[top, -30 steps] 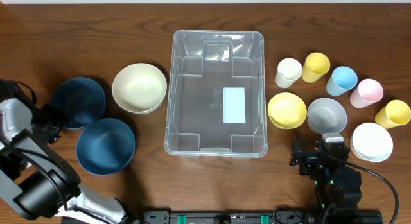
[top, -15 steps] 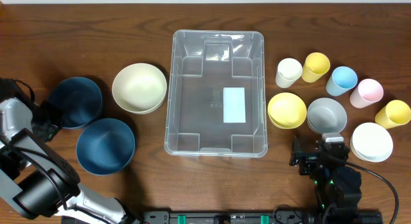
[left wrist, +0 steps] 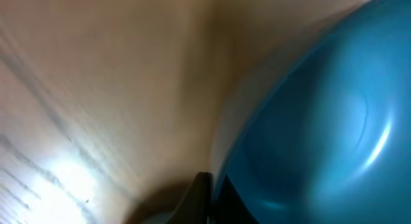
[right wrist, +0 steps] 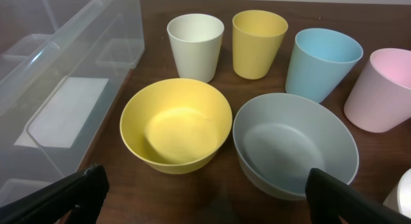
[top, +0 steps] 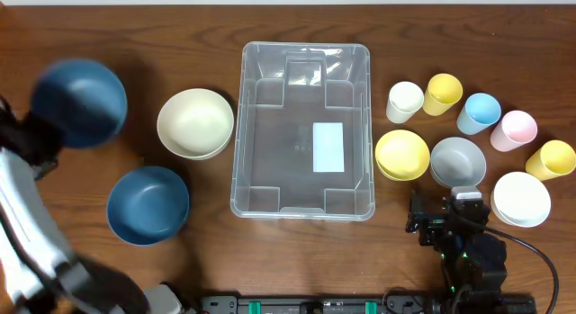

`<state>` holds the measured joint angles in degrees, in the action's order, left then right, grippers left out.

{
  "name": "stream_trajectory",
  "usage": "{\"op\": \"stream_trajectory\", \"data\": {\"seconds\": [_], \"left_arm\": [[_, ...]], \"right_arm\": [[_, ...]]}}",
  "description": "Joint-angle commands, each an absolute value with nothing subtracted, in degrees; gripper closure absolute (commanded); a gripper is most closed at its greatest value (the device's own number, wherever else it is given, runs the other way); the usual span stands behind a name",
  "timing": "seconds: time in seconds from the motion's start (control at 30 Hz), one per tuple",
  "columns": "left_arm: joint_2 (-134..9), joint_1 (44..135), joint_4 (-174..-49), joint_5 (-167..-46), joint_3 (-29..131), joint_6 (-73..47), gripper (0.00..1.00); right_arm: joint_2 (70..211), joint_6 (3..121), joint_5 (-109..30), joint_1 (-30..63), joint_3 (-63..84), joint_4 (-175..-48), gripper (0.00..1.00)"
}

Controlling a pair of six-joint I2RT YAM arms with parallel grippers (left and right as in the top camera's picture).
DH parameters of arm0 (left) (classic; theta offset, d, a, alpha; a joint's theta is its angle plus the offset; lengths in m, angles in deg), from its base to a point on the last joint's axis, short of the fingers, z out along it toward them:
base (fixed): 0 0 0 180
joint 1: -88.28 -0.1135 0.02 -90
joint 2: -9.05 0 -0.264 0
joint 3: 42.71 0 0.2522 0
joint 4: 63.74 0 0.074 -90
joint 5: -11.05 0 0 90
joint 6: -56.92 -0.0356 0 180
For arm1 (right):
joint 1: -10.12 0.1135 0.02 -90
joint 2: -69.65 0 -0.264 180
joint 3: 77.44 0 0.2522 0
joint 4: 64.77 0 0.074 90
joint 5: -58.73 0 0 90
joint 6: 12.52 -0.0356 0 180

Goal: Pack container
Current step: 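Carry the dark blue bowl into the clear bin and release it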

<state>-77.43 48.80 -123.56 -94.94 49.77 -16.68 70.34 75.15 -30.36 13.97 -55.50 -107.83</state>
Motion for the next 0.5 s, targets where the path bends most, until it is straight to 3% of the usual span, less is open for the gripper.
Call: {"op": "stream_trajectory", "data": {"seconds": [0.0,0.23,0.47], "left_arm": [[-69.3,53.9,-125.0,-100.7,51.3,-18.1,0.94],[-61.2,74.5,-128.1,-102.3,51.3,-20.6,0.94],[-65.6,93.3,-126.0,-98.2,51.3,-20.6,0.94]], "right_arm": [[70.0,74.7,-30.2,13.5,-55.7,-107.9,0.01],[70.0,74.8,-30.2,13.5,-55.7,-107.9,0.01],[70.0,74.7,-30.2,13.5,-55.7,-107.9,0.01]]}}
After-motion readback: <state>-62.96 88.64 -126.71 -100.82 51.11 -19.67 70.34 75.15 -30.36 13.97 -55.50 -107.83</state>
